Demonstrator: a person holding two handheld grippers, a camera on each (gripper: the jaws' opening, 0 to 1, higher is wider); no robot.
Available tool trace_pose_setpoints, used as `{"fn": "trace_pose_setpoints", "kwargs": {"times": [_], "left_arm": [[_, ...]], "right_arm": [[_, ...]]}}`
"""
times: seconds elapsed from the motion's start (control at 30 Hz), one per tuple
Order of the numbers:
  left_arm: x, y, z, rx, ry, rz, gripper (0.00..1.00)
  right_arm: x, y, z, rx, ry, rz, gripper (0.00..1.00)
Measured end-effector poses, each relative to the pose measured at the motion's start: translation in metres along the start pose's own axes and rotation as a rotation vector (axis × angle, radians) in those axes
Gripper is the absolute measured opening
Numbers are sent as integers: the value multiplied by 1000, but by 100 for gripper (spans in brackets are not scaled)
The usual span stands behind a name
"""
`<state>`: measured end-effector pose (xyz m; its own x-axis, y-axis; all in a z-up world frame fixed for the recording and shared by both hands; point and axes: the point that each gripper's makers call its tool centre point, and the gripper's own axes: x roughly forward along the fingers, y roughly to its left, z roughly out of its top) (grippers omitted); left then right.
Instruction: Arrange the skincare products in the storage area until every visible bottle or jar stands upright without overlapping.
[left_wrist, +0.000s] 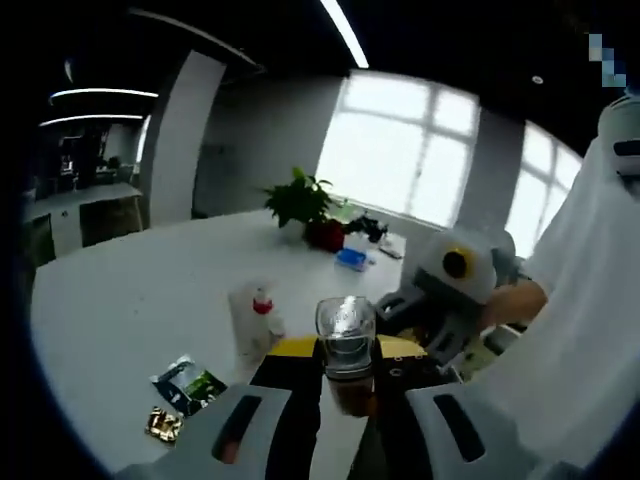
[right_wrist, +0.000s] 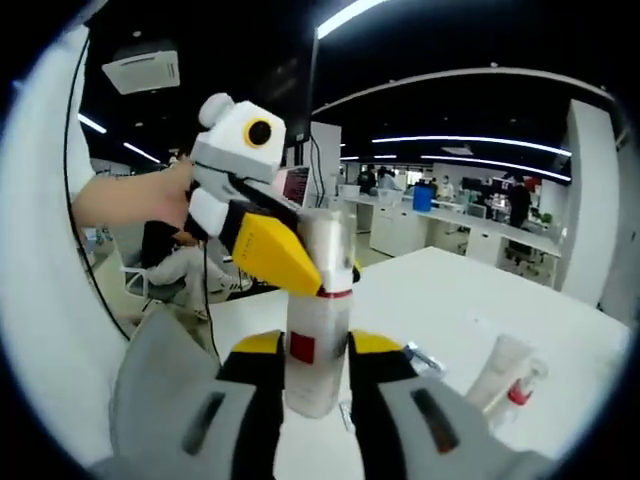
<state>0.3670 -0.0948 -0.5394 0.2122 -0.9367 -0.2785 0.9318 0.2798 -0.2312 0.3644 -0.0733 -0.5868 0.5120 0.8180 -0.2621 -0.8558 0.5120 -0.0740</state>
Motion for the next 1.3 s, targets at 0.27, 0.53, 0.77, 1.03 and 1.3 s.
{"fn": "trace_pose_setpoints", "kwargs": {"times": [0.27,0.53,0.77,1.03,1.3], "left_arm": [[12,-11,-6,134,128,-90,16],[19,-6,-3,184,134,-108,16],[37,8,-16,208,155,-66,17],[61,21,-31,225,186,-49,17],[84,35,-48,254,230,-59,17]], "right_arm": [[0,4,-6,-25,42,25,25],[-1,-13,-10,85,-7,-66,23],[-1,-29,-31,88,53,-189,23],[0,-47,-58,123,99,-303,23],[1,-68,-87,158,149,-389,23]]}}
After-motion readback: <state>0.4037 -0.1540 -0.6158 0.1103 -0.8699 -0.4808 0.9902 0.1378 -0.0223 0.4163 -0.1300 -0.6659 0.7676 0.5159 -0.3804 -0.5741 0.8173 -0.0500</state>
